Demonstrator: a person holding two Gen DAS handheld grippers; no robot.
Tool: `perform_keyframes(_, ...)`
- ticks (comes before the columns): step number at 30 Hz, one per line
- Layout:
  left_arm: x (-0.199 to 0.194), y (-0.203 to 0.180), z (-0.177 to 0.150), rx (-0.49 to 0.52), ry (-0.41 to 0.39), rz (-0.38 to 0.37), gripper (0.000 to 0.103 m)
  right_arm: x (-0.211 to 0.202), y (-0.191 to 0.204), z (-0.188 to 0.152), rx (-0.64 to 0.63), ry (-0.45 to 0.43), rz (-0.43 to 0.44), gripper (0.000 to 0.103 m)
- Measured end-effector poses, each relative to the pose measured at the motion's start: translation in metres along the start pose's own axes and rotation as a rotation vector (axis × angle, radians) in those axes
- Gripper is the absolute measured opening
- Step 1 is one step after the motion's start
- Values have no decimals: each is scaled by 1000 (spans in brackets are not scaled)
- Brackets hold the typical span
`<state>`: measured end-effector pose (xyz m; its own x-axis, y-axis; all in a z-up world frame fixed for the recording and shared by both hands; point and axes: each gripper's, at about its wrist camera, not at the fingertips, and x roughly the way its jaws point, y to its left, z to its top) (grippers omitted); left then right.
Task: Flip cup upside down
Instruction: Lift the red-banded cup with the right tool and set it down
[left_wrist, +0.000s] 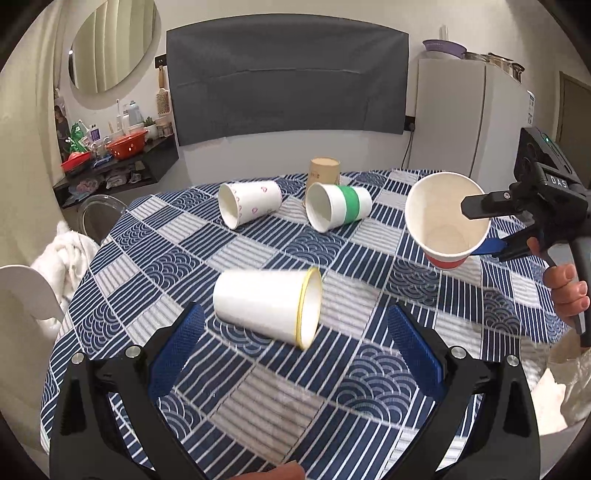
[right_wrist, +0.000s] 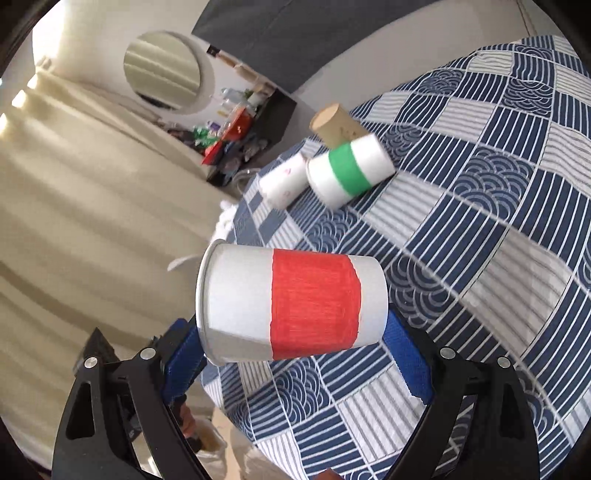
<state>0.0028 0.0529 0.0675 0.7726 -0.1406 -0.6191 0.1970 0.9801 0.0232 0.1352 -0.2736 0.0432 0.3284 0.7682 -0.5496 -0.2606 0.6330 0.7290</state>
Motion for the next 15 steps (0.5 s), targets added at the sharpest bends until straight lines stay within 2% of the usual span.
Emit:
perform_keyframes(8, -8, 1, -25, 27, 35, 10, 97, 32, 40, -43, -251, 44, -297, 87)
perform_keyframes(10, -9, 1, -29, 28, 39, 18, 97, 39, 47, -52, -316, 30, -379, 95)
perform_keyframes(15, -6, 4, -36, 24, 62, 29, 97, 48, 50, -64, -383, 38, -464, 95)
